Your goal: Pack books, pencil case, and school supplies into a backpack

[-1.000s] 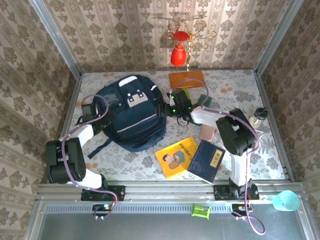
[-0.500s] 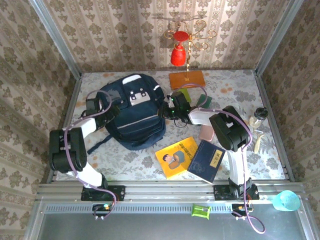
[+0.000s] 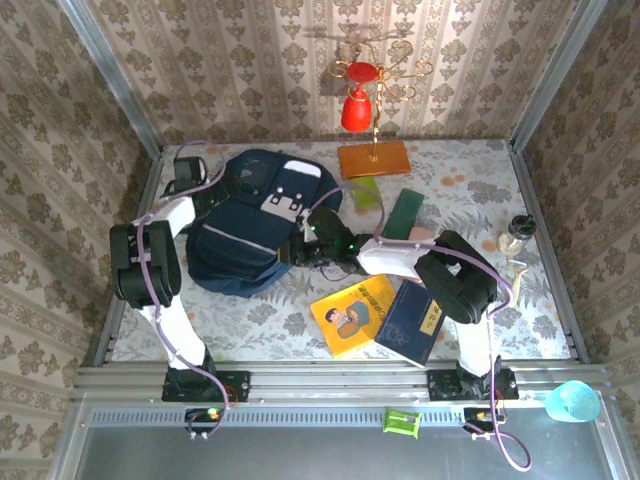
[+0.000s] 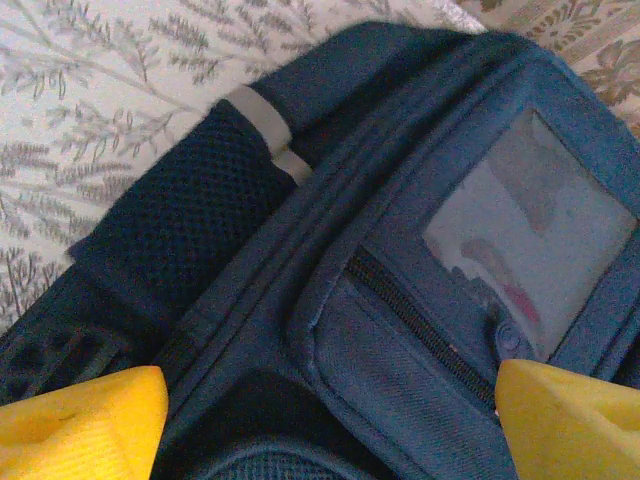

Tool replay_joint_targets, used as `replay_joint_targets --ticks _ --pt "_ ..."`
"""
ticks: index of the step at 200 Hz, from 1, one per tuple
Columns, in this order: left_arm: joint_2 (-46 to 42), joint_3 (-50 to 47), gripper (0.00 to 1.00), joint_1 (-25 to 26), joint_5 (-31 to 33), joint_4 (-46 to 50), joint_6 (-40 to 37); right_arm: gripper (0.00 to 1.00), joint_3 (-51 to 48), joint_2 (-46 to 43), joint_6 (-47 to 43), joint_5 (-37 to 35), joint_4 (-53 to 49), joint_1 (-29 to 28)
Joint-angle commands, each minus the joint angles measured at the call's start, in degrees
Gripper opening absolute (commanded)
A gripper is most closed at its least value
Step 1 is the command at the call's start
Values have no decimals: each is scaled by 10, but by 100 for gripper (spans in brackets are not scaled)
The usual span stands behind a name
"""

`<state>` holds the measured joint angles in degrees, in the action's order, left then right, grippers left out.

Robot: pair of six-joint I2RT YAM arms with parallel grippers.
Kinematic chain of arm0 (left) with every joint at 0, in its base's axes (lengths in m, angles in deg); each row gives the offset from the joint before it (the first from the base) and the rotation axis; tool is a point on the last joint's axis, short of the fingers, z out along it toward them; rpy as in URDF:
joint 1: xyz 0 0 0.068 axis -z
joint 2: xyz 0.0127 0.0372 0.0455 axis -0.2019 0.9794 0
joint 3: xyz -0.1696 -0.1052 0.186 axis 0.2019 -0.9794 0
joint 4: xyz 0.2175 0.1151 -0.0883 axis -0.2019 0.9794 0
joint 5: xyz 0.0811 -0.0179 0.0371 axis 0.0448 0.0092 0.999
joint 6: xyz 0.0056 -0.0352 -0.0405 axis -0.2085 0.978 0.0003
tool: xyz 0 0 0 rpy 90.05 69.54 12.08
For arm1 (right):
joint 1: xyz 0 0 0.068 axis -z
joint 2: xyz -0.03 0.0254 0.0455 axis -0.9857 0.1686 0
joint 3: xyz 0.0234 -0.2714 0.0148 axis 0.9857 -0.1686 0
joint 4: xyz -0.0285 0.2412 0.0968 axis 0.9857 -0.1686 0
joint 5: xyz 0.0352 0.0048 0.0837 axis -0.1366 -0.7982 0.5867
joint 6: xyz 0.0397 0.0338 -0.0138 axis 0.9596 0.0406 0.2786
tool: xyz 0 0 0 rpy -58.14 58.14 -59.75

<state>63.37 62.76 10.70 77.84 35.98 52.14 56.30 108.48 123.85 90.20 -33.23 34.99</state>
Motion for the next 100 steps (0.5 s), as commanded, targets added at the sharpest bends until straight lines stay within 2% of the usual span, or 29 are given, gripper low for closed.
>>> replay_joint_targets --ticks 1,20,34,48,68,100 --pt "3 41 87 -18 21 54 -36 47 17 -70 -90 -24 -74 12" --pt "-34 32 88 -34 69 63 -42 56 26 -108 -173 -97 -171 26" --pt "-80 -1 88 -40 109 57 -32 59 20 -122 -185 -125 -199 52" --pt "-131 -52 88 -41 120 41 -15 64 10 -119 -151 -115 -185 90" --pt "-195 -146 88 -30 87 17 21 72 6 -89 -76 -104 -146 133" --pt "-279 -277 88 3 62 22 42 84 27 -25 4 -83 -91 159"
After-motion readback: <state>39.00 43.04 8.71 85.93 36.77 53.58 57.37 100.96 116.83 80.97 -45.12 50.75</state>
